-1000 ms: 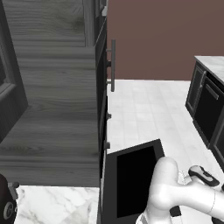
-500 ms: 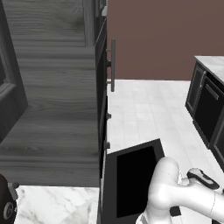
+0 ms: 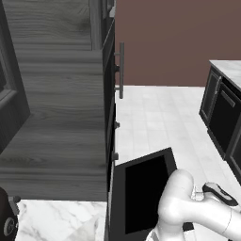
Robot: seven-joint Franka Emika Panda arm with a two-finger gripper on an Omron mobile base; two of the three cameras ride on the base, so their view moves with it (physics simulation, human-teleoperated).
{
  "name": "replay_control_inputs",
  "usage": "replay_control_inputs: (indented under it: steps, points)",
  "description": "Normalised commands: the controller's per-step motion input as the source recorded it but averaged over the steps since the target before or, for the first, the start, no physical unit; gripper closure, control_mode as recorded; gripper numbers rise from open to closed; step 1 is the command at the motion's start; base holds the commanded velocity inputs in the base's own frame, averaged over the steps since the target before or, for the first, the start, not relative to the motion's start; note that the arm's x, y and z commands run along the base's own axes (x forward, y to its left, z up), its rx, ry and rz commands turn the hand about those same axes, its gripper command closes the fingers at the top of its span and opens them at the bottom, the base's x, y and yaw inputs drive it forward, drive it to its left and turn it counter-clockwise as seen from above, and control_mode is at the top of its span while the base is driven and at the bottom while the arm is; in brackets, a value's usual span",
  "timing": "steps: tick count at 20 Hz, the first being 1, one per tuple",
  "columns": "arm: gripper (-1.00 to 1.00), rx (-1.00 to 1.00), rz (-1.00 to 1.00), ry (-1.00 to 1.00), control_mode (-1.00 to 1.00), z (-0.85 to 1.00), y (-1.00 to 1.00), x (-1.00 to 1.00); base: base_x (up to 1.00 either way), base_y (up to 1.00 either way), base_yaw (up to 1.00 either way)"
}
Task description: Place the fish on the rack of the oven, and slide the rack back inside. Close the oven door.
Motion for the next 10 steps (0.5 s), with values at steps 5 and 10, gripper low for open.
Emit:
replay_control_inputs:
  steps: [5,10]
  points:
    - [-1.00,0.29,0.22,0.00,-1.00,0.39,0.95,0.51,0.00,0.00,0.00]
    - [-1.00,0.26,0.27,0.00,-1.00,0.47,0.99,0.58,0.00,0.00,0.00]
